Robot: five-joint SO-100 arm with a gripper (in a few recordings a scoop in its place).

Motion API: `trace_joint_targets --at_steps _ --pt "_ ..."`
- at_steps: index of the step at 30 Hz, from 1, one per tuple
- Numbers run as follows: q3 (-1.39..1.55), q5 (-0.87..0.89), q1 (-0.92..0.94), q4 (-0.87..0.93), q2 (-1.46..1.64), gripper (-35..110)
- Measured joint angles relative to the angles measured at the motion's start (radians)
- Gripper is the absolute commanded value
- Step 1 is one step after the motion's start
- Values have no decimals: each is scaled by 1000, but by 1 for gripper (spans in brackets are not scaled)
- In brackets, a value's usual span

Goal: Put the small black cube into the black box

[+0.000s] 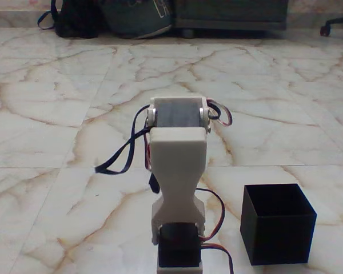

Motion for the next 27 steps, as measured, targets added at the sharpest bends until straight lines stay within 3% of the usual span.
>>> trace_joint_targets --at_steps 7,23,27 --pt "411 -77 0 -245 232 7" --pt "874 -110 -8 -390 462 7" --pt "874 -9 -23 -356 462 6"
